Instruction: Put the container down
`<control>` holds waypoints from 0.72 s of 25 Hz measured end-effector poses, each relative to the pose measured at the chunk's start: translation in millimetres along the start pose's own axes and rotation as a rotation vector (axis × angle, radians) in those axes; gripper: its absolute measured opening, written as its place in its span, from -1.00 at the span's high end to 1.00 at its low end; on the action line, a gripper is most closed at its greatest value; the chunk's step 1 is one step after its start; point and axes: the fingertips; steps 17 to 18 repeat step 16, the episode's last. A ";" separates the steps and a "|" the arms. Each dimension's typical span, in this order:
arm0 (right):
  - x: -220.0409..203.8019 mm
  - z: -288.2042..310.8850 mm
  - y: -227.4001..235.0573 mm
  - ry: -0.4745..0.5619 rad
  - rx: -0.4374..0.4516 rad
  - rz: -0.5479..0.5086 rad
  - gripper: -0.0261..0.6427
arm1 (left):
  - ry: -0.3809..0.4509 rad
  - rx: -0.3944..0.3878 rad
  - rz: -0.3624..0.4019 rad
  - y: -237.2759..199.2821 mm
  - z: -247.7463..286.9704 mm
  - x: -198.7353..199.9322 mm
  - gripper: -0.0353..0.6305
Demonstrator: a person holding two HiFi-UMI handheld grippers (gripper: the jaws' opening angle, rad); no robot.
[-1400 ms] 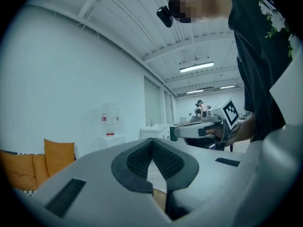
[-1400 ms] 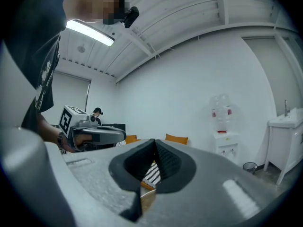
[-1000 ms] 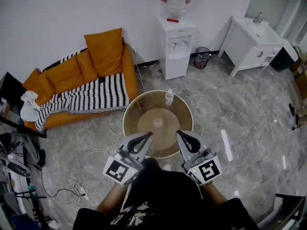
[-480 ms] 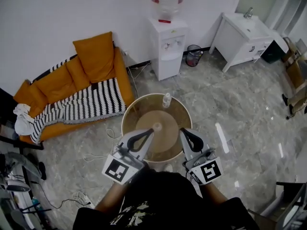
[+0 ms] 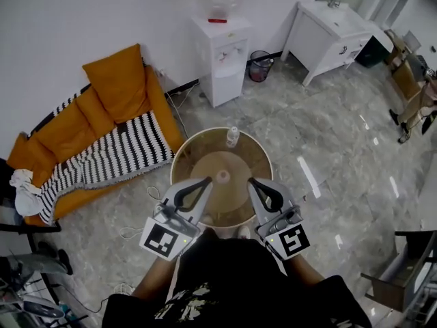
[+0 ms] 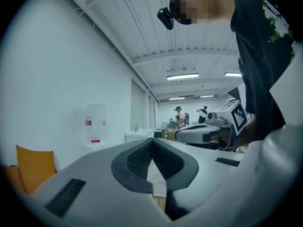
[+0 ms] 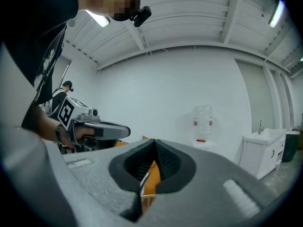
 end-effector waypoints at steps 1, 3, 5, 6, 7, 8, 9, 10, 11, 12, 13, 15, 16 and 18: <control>-1.5 2.8 -2.8 -0.005 -0.007 0.005 0.94 | -0.003 -0.011 0.001 -3.2 -1.1 -2.8 0.89; -6.0 6.7 -5.9 -0.018 -0.026 0.010 0.94 | -0.004 -0.032 0.004 -8.0 -2.5 -7.0 0.89; -9.4 10.7 -8.5 -0.026 -0.046 0.013 0.94 | -0.005 -0.053 0.015 -12.0 -4.0 -9.6 0.89; -11.1 12.6 -10.7 -0.029 -0.054 0.014 0.94 | -0.008 -0.064 0.021 -13.8 -5.1 -11.4 0.89; -13.2 14.5 -13.6 -0.032 -0.060 0.012 0.94 | -0.013 -0.074 0.024 -15.5 -6.5 -14.0 0.89; -15.2 16.9 -16.8 -0.032 -0.065 0.009 0.94 | -0.017 -0.083 0.024 -17.8 -8.0 -17.0 0.89; -16.7 19.7 -20.3 -0.031 -0.070 0.008 0.94 | -0.019 -0.090 0.022 -20.6 -9.6 -19.6 0.89; -18.1 22.4 -23.8 -0.030 -0.074 0.011 0.94 | -0.019 -0.095 0.021 -23.3 -11.8 -21.9 0.89; -19.9 24.4 -26.9 -0.032 -0.079 0.014 0.94 | -0.021 -0.100 0.019 -25.6 -14.1 -24.1 0.89; -21.8 25.8 -28.8 -0.036 -0.084 0.016 0.94 | -0.026 -0.104 0.017 -27.4 -16.0 -26.6 0.89; -23.6 27.2 -29.4 -0.042 -0.089 0.017 0.94 | -0.035 -0.106 0.015 -29.1 -17.3 -29.3 0.89; -26.7 30.9 -27.8 -0.050 -0.098 0.017 0.94 | -0.054 -0.109 0.011 -33.2 -18.5 -34.6 0.89; -28.1 33.0 -26.6 -0.053 -0.102 0.016 0.94 | -0.064 -0.110 0.009 -35.3 -19.0 -37.2 0.89; -28.1 33.0 -26.6 -0.053 -0.102 0.016 0.94 | -0.064 -0.110 0.009 -35.3 -19.0 -37.2 0.89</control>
Point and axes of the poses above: the fingertips, and each gripper's own axes: z forward along the fingers, y to its right, x out of its top, and after that the axes turned 4 degrees about -y, right-handed
